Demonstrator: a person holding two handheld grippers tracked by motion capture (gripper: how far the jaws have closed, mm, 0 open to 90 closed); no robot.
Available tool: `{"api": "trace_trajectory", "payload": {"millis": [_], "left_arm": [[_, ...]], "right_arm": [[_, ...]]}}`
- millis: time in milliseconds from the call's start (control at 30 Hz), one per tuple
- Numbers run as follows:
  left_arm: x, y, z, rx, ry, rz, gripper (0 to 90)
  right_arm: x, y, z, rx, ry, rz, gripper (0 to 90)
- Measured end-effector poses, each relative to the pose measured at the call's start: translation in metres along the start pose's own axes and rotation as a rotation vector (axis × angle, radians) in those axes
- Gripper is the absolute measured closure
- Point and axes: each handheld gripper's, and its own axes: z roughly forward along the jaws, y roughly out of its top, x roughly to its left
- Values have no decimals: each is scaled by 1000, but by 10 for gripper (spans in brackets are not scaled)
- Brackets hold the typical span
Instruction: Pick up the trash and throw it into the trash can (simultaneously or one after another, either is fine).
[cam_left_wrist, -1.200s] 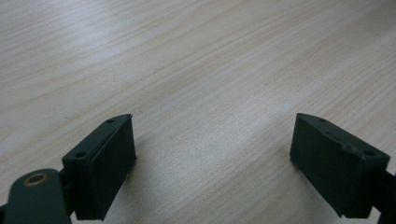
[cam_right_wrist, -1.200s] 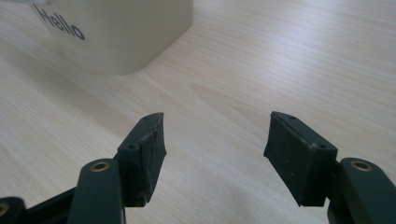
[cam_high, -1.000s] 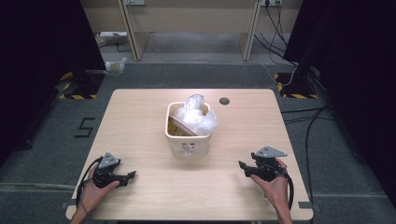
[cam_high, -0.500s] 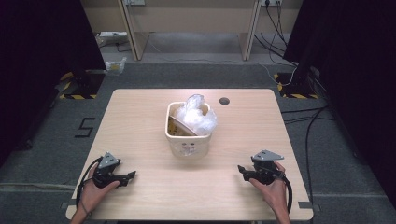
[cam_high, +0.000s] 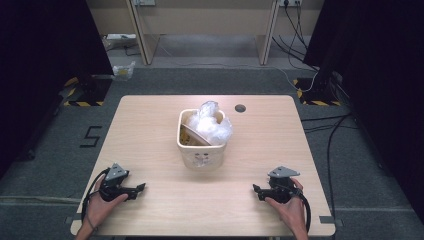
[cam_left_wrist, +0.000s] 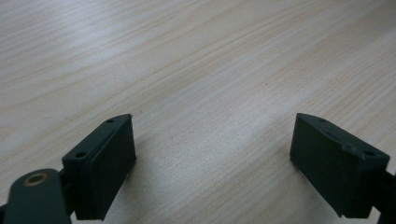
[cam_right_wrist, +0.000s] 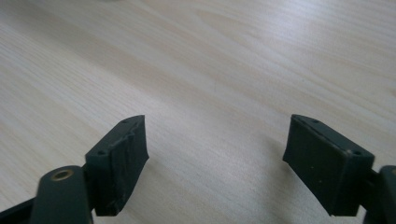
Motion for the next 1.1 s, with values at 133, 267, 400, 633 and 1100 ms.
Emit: {"api": "trace_trajectory", "payload": {"millis": [133, 267, 400, 633, 1100], "left_arm": [[0, 0, 0, -3, 1, -2, 132], [0, 0, 0, -3, 1, -4, 132], [0, 0, 0, -3, 1, -2, 132], [0, 0, 0, -1, 0, 0, 132], [0, 0, 0, -1, 0, -1, 132]], "right_arm": [[2, -5, 4, -5, -7, -7, 142], [4, -8, 4, -22, -12, -8, 137], [4, -8, 4, -22, -13, -8, 137], [4, -8, 4, -22, -13, -8, 136], [4, -8, 4, -22, -12, -9, 136]]}}
